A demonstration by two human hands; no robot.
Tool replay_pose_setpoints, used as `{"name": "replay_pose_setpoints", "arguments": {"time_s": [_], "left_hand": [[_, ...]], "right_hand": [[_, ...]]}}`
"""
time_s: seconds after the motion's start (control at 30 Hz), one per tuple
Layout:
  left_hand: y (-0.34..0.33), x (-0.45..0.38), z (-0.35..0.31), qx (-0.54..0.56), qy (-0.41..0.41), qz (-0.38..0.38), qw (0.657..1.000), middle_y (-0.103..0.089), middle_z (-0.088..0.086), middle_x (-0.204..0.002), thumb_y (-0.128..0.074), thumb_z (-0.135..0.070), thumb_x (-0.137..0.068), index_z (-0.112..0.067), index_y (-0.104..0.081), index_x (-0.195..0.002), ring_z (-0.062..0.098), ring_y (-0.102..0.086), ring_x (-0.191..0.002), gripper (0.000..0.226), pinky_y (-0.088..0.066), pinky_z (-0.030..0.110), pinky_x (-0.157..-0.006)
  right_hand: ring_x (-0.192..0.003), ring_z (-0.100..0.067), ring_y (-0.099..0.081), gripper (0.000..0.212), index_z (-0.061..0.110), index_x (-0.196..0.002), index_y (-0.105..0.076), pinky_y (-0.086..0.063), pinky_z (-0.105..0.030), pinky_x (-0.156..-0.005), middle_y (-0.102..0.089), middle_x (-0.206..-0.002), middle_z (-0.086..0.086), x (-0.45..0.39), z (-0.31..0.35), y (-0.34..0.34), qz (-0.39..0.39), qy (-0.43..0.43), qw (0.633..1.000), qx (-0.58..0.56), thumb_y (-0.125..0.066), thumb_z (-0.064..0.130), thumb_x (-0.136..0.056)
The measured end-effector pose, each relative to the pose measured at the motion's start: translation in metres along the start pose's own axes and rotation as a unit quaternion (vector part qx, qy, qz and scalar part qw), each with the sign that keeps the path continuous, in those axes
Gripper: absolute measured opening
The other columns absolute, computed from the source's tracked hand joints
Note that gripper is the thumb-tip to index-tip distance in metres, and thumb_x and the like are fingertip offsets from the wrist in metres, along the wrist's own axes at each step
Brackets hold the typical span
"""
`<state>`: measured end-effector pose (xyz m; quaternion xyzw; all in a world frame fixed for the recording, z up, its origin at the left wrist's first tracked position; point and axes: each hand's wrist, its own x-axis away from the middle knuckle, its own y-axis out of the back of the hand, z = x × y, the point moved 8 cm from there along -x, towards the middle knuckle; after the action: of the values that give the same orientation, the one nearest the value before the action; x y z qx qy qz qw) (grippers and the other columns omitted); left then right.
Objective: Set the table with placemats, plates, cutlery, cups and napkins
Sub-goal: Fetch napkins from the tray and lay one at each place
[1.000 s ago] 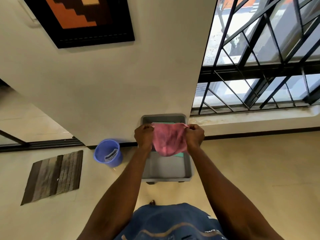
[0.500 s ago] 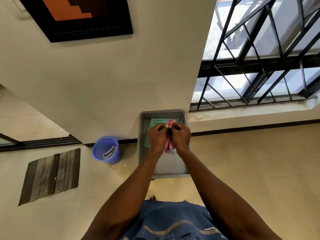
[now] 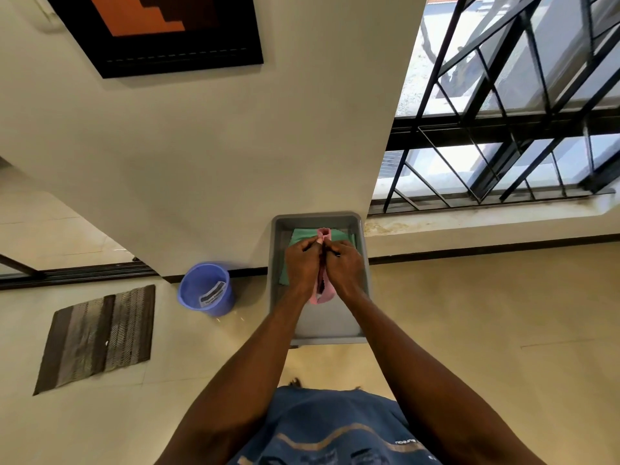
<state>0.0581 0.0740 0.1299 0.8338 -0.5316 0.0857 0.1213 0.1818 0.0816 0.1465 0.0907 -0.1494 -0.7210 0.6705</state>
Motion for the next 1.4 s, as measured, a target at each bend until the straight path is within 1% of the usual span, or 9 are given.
{"name": "replay_pose_setpoints", "arguments": {"time_s": [0.13,0.3,0.37,0.53,0.6,0.83,0.97,1.2,1.4], "left_hand": [[0.005,-0.002,-0.006,-0.011,-0.012,0.004,1.000,-0.072,0.004,-0.087,-0.070,-0.017,-0.090,-0.007,-0.074,-0.101,0.004,-0.063,-0.069,0.016,-0.047,0.007,-0.055],[0.015,-0.013,-0.013,-0.036,-0.030,-0.006,0.999,-0.074,0.007,-0.095,-0.068,-0.011,-0.090,-0.007,-0.075,-0.101,0.016,-0.068,-0.085,0.014,-0.048,0.006,-0.062],[0.018,-0.013,-0.020,-0.057,-0.040,0.006,0.998,-0.071,0.004,-0.095,-0.062,-0.010,-0.093,-0.006,-0.074,-0.103,0.015,-0.065,-0.085,0.016,-0.045,0.004,-0.061],[0.024,-0.021,-0.044,-0.124,-0.124,0.072,0.982,-0.069,-0.002,-0.085,-0.054,-0.011,-0.097,-0.014,-0.072,-0.090,-0.003,-0.060,-0.070,0.019,-0.044,0.011,-0.065],[0.027,-0.032,-0.051,-0.149,-0.147,0.094,0.973,-0.072,-0.002,-0.090,-0.056,-0.013,-0.096,-0.017,-0.072,-0.092,0.008,-0.066,-0.081,0.017,-0.049,0.023,-0.075],[0.029,-0.048,-0.093,-0.127,-0.202,0.183,0.954,-0.068,-0.006,-0.090,-0.056,-0.015,-0.088,-0.026,-0.064,-0.085,0.012,-0.061,-0.087,0.014,-0.049,0.034,-0.088],[0.034,-0.051,-0.113,-0.115,-0.230,0.192,0.947,-0.065,-0.009,-0.086,-0.054,-0.015,-0.086,-0.024,-0.062,-0.084,0.007,-0.059,-0.083,0.012,-0.047,0.024,-0.082],[0.067,-0.071,-0.114,-0.154,-0.262,0.050,0.951,-0.064,0.003,-0.079,-0.043,0.006,-0.087,-0.025,-0.055,-0.095,0.017,-0.058,-0.069,0.034,-0.043,0.026,-0.065],[0.071,-0.067,-0.120,-0.134,-0.273,0.006,0.953,-0.068,0.003,-0.086,-0.044,-0.004,-0.071,-0.004,-0.068,-0.081,0.014,-0.061,-0.085,0.026,-0.047,0.022,-0.080]], "right_hand": [[-0.086,-0.019,-0.061,0.018,0.003,-0.095,-0.065,-0.046,-0.012,-0.064,-0.064,-0.095,-0.010,-0.004,-0.009,-0.001,0.019,-0.048,0.998,-0.038,-0.049,0.012,-0.098],[-0.096,-0.022,-0.063,0.018,0.036,-0.085,-0.069,-0.053,-0.037,-0.082,-0.067,-0.101,-0.007,-0.011,0.005,-0.004,0.065,-0.021,0.997,-0.022,-0.055,0.031,-0.095],[-0.091,-0.017,-0.064,0.018,0.031,-0.093,-0.073,-0.053,-0.032,-0.078,-0.070,-0.099,-0.003,-0.014,0.009,-0.004,0.080,-0.017,0.997,-0.010,-0.057,0.037,-0.088],[-0.105,-0.015,-0.052,0.053,0.018,-0.115,-0.067,-0.043,-0.002,-0.075,-0.048,-0.119,-0.003,-0.041,0.022,0.019,0.035,0.011,0.997,0.074,-0.047,-0.015,-0.078],[-0.108,-0.013,-0.040,0.061,0.018,-0.125,-0.062,-0.035,0.003,-0.074,-0.038,-0.124,-0.004,-0.049,0.040,0.017,0.088,0.051,0.985,0.137,-0.046,-0.017,-0.077],[-0.132,-0.029,-0.029,0.043,0.031,-0.126,-0.061,-0.032,-0.041,-0.108,-0.027,-0.148,-0.007,-0.072,0.071,-0.001,0.178,0.121,0.934,0.286,-0.072,0.021,-0.085],[-0.136,-0.029,-0.028,0.036,0.019,-0.119,-0.068,-0.029,-0.040,-0.105,-0.044,-0.141,-0.002,-0.080,0.080,-0.012,0.189,0.162,0.912,0.327,-0.071,0.024,-0.084],[-0.074,-0.018,-0.056,0.011,0.012,-0.085,-0.070,-0.038,-0.026,-0.060,-0.062,-0.075,0.001,-0.091,0.085,-0.006,0.148,0.090,0.966,0.194,-0.074,0.018,-0.077],[-0.068,-0.015,-0.054,0.017,0.015,-0.086,-0.059,-0.042,-0.028,-0.060,-0.064,-0.078,0.001,-0.093,0.108,0.000,0.078,0.076,0.990,0.095,-0.068,0.009,-0.073]]}}
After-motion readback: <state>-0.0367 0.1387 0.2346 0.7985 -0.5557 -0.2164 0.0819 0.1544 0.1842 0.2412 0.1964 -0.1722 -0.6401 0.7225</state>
